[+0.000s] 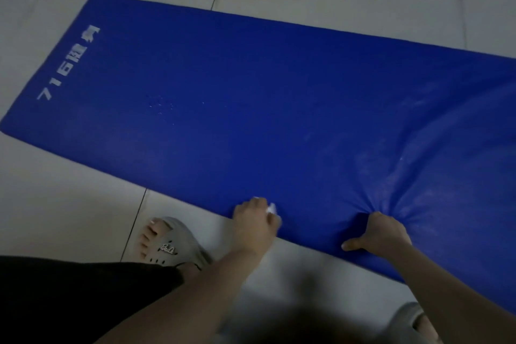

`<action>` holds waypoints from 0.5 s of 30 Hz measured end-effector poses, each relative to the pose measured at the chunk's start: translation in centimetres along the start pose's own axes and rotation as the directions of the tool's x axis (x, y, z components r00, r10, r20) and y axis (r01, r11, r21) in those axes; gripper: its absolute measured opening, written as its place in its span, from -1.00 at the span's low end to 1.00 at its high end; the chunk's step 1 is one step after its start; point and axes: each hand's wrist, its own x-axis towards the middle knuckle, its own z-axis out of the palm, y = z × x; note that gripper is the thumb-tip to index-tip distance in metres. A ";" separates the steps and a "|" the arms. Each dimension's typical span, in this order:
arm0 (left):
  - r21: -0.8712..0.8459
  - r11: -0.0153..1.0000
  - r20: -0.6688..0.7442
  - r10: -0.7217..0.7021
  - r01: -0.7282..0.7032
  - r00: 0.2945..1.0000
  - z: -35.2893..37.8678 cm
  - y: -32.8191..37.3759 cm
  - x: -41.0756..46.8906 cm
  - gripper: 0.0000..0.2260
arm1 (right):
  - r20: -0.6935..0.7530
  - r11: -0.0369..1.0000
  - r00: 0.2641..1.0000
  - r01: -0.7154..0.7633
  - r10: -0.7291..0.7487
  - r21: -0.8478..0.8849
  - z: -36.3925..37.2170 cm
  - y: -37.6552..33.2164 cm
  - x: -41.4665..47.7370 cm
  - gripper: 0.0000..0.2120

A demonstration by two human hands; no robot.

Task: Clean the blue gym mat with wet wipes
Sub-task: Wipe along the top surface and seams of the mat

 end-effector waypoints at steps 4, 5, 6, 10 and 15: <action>0.080 0.955 0.159 0.271 -0.286 0.949 3.3 6.1 -3.3 -0.65 | -0.004 1.000 1.000 -0.006 0.006 -0.011 0.0 -0.1 -0.2 -0.23; 0.083 0.942 0.185 0.305 -0.324 0.934 3.5 6.6 -3.8 -0.63 | -0.007 1.000 1.000 -0.012 0.012 -0.010 -0.1 -0.2 -0.2 -0.23; 0.103 0.933 0.202 0.321 -0.346 0.925 3.4 6.7 -3.9 -0.62 | -0.004 1.000 1.000 -0.017 0.017 -0.007 -0.2 -0.3 -0.3 -0.23; 0.213 0.942 0.190 0.219 -0.258 0.957 0.8 4.8 -1.7 -0.63 | -0.006 1.000 1.000 -0.027 0.027 0.000 -0.3 -0.4 -0.5 -0.21; 0.180 0.954 0.015 -0.247 0.241 0.969 -2.3 -1.6 1.7 -0.68 | 0.019 0.996 0.997 -0.070 0.070 0.055 -0.1 -0.3 -2.1 -0.23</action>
